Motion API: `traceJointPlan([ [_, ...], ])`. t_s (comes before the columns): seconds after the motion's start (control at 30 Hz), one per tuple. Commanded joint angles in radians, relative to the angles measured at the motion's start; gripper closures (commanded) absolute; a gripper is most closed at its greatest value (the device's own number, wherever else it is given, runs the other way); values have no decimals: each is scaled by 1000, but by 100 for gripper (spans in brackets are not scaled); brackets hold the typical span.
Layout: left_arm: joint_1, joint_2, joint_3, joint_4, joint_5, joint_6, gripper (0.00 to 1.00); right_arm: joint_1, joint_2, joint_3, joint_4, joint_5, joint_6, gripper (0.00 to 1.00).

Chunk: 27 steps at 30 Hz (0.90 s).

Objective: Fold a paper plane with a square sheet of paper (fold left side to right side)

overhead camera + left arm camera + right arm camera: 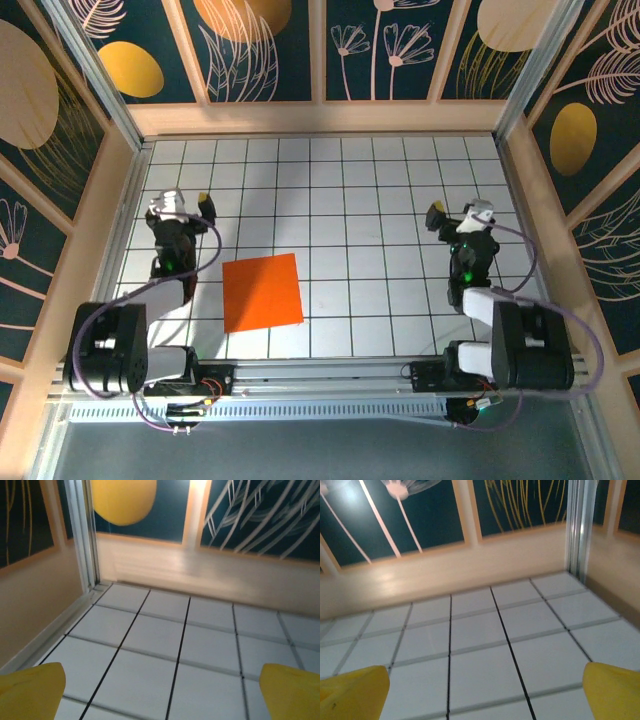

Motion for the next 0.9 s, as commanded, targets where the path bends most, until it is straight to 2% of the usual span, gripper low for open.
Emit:
traceJointPlan([
  [0.0, 7, -71, 139, -433, 19, -197, 1, -10, -131, 99, -327, -22, 113, 1],
  [0.1, 7, -89, 196, -636, 196, -299, 1, -9, -204, 207, -589, -74, 224, 1],
  [0.17, 7, -104, 193, -700, 332, -346, 1, -9, -231, 257, -715, -123, 272, 1],
  [0.33, -1, -164, 122, -771, 570, -489, 1, -9, -269, 315, -882, -328, 388, 1],
  [0.4, -32, -175, 99, -779, 643, -516, 1, -9, -267, 320, -925, -403, 425, 1],
  [0.53, -178, -150, 92, -823, 643, -556, 1, 8, -250, 321, -981, -483, 458, 1],
  [0.67, -299, -107, 48, -797, 594, -628, 1, 44, -231, 345, -1026, -474, 441, 2],
  [0.87, -380, -47, 25, -798, 547, -659, 1, 104, -194, 393, -1096, -425, 406, 5],
])
